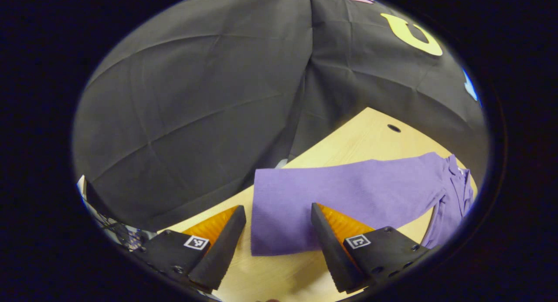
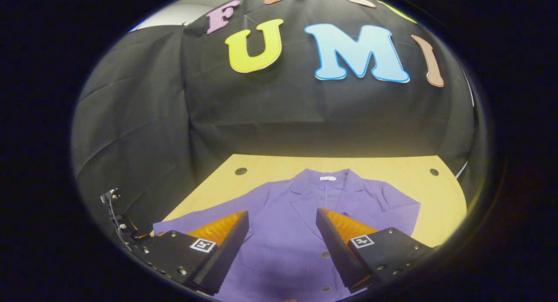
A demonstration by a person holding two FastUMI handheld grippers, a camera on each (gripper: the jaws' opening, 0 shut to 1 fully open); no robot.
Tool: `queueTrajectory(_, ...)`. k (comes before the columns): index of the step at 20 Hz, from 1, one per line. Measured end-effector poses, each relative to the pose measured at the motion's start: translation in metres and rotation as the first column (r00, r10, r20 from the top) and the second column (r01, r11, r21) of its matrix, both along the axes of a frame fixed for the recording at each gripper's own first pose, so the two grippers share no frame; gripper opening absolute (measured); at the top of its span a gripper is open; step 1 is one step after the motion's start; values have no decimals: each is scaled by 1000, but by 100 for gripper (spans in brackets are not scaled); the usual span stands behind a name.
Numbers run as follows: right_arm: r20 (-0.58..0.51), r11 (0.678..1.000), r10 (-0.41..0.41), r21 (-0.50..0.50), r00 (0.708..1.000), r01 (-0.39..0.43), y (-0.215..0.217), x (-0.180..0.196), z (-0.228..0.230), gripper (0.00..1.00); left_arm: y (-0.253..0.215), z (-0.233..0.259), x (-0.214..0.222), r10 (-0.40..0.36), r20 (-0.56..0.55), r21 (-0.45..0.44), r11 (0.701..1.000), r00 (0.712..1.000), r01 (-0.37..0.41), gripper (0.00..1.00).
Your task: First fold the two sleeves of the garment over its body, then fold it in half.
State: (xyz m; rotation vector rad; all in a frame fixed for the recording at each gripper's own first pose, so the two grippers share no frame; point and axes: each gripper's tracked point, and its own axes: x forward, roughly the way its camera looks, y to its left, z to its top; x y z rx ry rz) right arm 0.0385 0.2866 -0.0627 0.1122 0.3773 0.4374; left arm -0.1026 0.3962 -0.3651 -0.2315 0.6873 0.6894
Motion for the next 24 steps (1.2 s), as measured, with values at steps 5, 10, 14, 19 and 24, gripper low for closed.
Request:
queueTrajectory(5,-4,999,44,-30,999,-44,11,-17,-6,96,-4,2,2,-26,-10,16,1000,1000,26,94)
queueTrajectory(10,-14,998,56,-9,998,-56,7,-23,-5,96,-16,-1,18,-58,3,2,998,998,58,57)
queueTrajectory(14,-20,1000,23,-1,1000,-23,-16,-26,-7,96,-25,-9,31,-78,4,-3,997,997,78,26)
queueTrajectory(19,-33,999,-31,11,999,32,-55,-24,-15,96,-36,0,41,-63,51,-74,995,997,67,7)
queueTrajectory(24,-41,997,-67,29,997,68,-84,-22,-17,96,-74,51,61,-49,186,-165,983,981,80,7)
